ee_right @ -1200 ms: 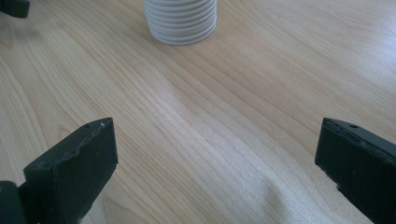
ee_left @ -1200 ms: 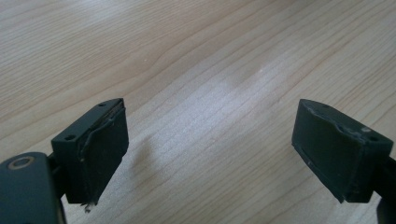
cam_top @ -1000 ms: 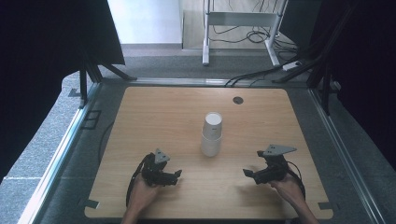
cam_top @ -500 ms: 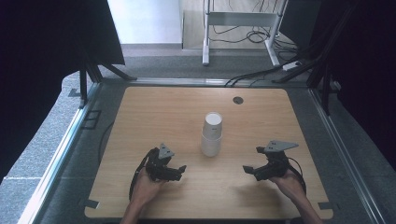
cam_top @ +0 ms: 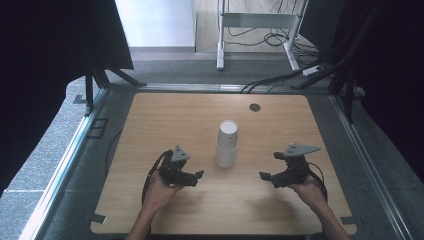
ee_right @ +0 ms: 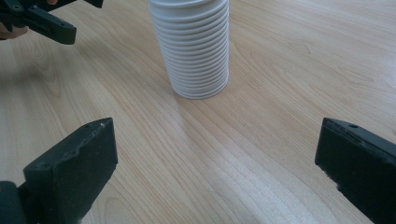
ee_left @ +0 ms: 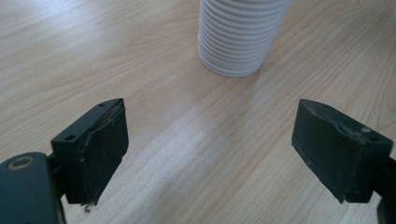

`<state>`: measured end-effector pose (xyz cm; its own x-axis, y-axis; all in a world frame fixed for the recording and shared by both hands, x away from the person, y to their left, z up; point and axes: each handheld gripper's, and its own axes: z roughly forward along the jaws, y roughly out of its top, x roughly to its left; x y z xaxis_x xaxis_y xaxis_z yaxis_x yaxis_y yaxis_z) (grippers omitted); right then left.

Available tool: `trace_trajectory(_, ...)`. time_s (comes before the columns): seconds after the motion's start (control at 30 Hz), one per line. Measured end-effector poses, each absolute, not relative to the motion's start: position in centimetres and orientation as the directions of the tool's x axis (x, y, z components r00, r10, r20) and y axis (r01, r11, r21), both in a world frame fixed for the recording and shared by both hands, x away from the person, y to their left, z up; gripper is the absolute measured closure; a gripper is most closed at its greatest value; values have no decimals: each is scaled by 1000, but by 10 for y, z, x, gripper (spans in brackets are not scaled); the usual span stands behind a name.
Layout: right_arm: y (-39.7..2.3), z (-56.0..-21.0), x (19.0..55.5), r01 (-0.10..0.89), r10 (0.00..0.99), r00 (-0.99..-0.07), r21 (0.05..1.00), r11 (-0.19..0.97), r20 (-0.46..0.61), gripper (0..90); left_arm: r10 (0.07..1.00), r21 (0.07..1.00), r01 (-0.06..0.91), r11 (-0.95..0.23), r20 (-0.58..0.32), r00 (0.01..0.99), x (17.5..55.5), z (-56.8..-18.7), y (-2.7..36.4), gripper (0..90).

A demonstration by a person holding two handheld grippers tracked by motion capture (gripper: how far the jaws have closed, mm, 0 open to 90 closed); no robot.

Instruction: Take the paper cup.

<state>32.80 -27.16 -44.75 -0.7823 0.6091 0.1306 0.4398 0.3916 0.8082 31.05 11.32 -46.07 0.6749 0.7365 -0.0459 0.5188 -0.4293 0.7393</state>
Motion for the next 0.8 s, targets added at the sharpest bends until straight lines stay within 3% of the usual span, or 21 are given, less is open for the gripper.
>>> trace_trajectory(0.8,-248,-412,354,399,582,-805,827,395,111,19,684,768,465,-440,-49,728,345,-446,81,108)
